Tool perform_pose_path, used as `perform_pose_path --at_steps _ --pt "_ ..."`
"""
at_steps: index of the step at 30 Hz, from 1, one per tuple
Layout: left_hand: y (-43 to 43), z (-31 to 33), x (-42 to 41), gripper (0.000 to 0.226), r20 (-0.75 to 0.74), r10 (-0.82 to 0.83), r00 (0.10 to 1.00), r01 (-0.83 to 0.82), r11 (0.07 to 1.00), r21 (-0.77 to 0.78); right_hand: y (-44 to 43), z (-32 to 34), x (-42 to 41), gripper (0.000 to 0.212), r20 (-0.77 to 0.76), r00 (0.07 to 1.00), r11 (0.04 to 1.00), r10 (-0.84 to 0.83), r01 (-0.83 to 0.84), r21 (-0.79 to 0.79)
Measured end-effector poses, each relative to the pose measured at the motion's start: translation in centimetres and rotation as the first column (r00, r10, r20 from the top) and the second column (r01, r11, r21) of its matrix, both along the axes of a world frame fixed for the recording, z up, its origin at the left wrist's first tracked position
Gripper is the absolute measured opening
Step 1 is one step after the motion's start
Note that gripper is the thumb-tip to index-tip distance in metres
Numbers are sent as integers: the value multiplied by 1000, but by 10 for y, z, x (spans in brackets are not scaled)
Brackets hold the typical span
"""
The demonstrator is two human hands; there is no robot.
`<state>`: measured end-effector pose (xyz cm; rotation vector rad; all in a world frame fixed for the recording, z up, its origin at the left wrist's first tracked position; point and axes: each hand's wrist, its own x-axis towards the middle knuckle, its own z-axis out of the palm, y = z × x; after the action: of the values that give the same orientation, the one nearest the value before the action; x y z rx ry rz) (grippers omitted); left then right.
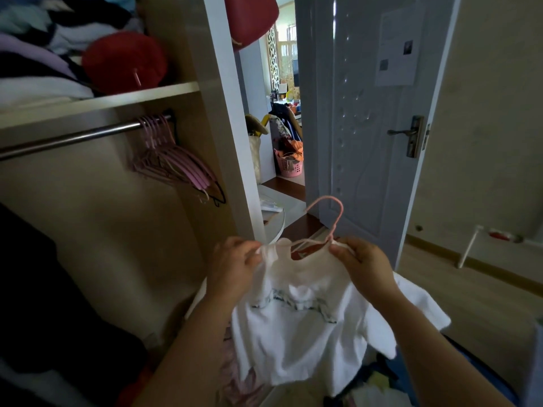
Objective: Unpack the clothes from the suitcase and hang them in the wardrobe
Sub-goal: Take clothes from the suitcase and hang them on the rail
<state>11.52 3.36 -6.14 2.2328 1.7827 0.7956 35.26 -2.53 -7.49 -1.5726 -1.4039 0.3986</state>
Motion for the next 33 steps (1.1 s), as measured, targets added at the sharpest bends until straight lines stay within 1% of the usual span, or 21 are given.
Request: perform_pose_path --at_steps 2,4,6,7,9,11,13,15,16,17,19,20,22,23,25,27,29,31,32,33 --pt "-5 4 9 15 27 -109 994 110 991 -77 3 6 -5 21 74 997 999 31 -31 -11" --pt "-10 2 17 13 90 -163 982 175 974 -145 5 9 -6 18 121 991 998 60 -60 -6" --pt "-10 1 16 11 169 -134 976 154 982 -112 5 10 1 11 181 981 997 68 -71 13" --pt "-8 0 12 9 216 -105 971 126 988 -86 4 11 8 12 225 974 999 34 -38 12" --pt "-1 0 -1 4 338 -25 941 51 996 -67 1 10 24 16 324 942 994 -85 105 -44" --pt "4 2 -15 9 458 22 889 9 998 -65 -3 13 37 24 396 902 952 -171 255 -170" --pt "6 7 -22 14 522 21 853 26 996 -83 -4 21 38 31 473 867 921 -155 300 -250" --pt "6 11 -23 12 533 7 846 64 991 -114 -1 29 30 42 526 850 929 -43 228 -293" --pt "6 13 -22 12 523 -3 852 79 989 -122 1 33 24 46 514 858 939 26 155 -306" --pt "6 14 -21 11 514 -13 858 92 988 -128 4 36 18 42 481 872 946 89 78 -315" --pt "5 15 -20 9 497 -2 868 74 990 -124 8 43 4 15 365 914 944 177 -53 -327" --pt "5 14 -21 8 485 35 874 23 993 -113 10 45 -2 14 305 932 946 197 -99 -309" --pt "3 10 -27 13 473 175 863 -162 984 -67 12 48 -15 20 212 958 956 192 -134 -262" --pt "2 10 -31 17 491 249 835 -259 965 -49 14 50 -22 21 187 966 960 178 -129 -249" --pt "-1 12 -41 24 541 341 769 -360 930 -75 20 52 -36 22 162 967 947 195 -142 -288" --pt "-5 15 -49 24 569 349 745 -347 931 -116 25 53 -52 22 92 957 902 274 -223 -371" --pt "-8 18 -61 21 595 348 724 -337 932 -135 33 54 -73 20 -10 932 834 362 -328 -444" --pt "-14 24 -74 19 631 374 680 -344 922 -176 42 52 -95 18 -75 902 765 424 -401 -504" --pt "-16 26 -82 17 626 383 679 -352 918 -180 46 50 -108 16 -106 890 738 443 -429 -521" --pt "-18 28 -89 15 605 382 698 -359 918 -166 49 48 -119 13 -149 883 725 445 -453 -519"
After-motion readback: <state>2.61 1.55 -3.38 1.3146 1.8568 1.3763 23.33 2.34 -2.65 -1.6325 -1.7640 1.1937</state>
